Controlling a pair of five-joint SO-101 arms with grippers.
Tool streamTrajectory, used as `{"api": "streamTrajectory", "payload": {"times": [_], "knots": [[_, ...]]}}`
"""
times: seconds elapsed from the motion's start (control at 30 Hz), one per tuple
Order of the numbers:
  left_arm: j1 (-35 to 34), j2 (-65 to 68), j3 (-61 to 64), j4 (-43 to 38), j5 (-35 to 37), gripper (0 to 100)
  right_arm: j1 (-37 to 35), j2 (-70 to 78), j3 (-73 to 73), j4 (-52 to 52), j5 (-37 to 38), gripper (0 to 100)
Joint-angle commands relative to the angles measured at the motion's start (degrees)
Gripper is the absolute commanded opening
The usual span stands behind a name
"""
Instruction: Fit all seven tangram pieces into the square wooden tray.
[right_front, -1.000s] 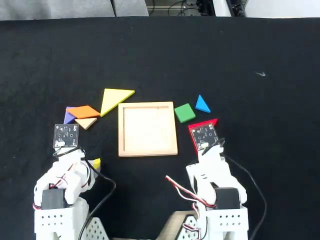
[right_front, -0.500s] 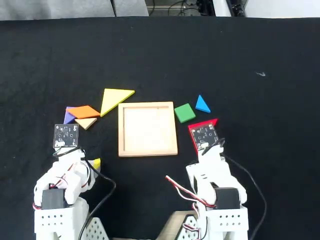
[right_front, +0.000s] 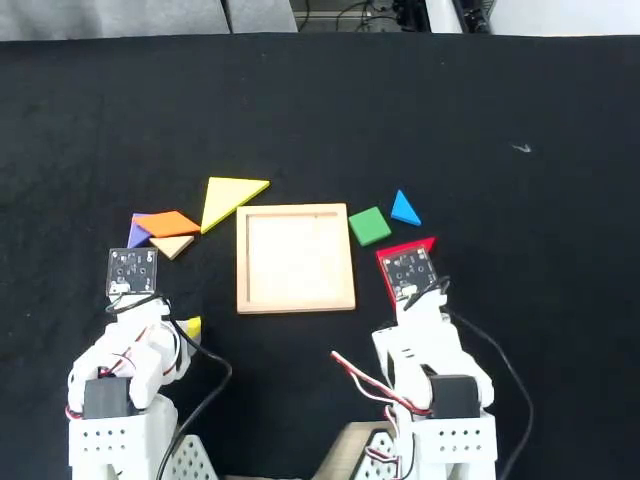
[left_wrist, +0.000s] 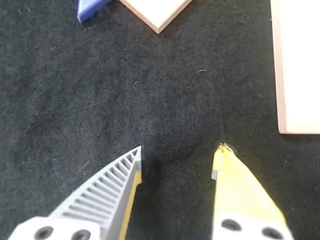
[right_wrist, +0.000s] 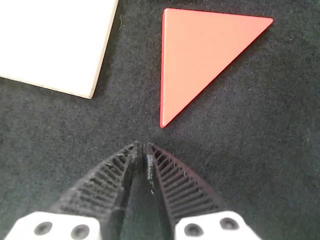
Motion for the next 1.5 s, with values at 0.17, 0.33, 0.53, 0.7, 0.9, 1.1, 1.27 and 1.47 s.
{"api": "streamTrajectory", "payload": {"times": [0.17, 0.33, 0.53, 0.7, 0.9, 1.1, 1.27, 1.47], "knots": [[0.1, -0.4, 0.9, 0.2, 0.0, 24, -0.4, -5.1, -0.1, 0.3, -0.1, 1.6], [0.2, -0.4, 0.9, 0.1, 0.4, 23, -0.4, -5.1, -0.1, 0.3, -0.1, 1.6], [0.2, -0.4, 1.1, -1.2, 0.4, 23, -0.4, -5.1, -0.1, 0.3, -0.1, 1.6], [-0.3, -0.4, 0.9, -12.9, 0.4, 23, -0.4, -5.1, -0.1, 0.3, -0.1, 1.6], [0.3, -0.4, 1.1, -24.0, 0.4, 23, -0.4, -5.1, -0.1, 0.3, -0.1, 1.6], [0.2, -0.4, 1.0, -16.6, 0.0, 24, -0.7, -5.1, -0.1, 0.3, 0.0, 1.7], [0.0, -0.4, 1.2, -16.5, 0.0, 24, -0.6, -5.1, -0.1, 0.3, -0.2, 1.8], [0.4, -1.5, -0.8, -21.7, -1.8, 24, -0.7, -5.1, -0.1, 0.3, -0.1, 1.8]]}}
